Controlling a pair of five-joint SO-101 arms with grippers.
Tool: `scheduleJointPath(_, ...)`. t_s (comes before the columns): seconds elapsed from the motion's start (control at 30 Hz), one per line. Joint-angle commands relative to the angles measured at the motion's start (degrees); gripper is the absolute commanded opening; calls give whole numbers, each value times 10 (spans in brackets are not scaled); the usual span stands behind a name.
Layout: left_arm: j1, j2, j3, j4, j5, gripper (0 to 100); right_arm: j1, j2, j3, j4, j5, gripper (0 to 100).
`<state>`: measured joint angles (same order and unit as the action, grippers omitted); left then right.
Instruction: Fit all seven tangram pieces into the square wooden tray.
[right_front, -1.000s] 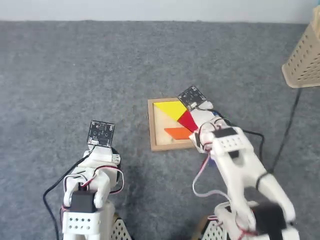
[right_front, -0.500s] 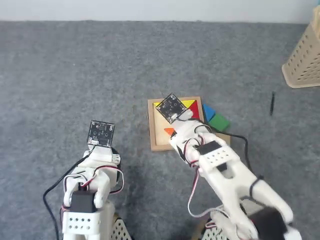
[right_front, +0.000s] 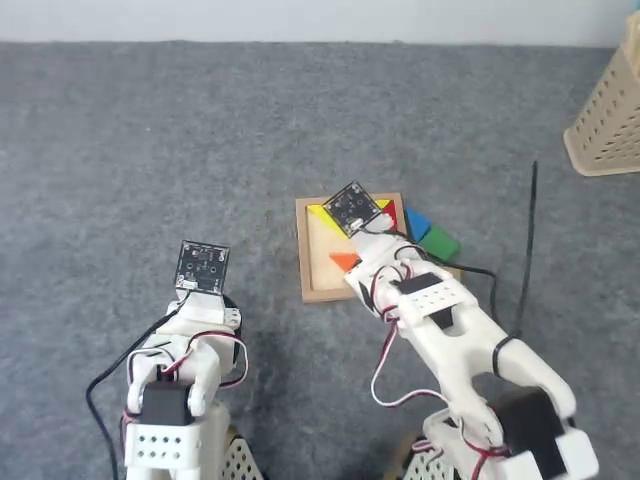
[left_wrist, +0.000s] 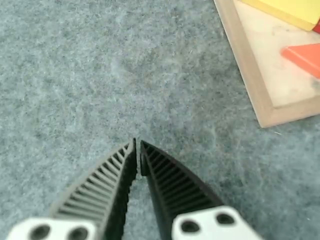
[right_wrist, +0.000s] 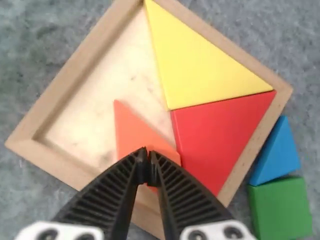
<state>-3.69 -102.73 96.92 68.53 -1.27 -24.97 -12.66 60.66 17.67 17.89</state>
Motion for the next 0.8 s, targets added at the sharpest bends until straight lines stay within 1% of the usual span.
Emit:
scheduleJointPath(0.0,-4,-2,-3,3,5,11,15,7,-19,15,-4,7)
scheduleJointPath(0.23,-3,-2,-3,3,5,11,-73,13,-33,15,-4,7)
scheduleJointPath(0.33,-3,-2,-3,3,5,11,-89,14,-53,19,-4,7)
scheduleJointPath(0.6,-3,-2,-3,3,5,11,-87,15,-63,21,-4,7)
scheduleJointPath(0.77,-3,-2,-3,3,5,11,-44,14,-37,22,-4,7)
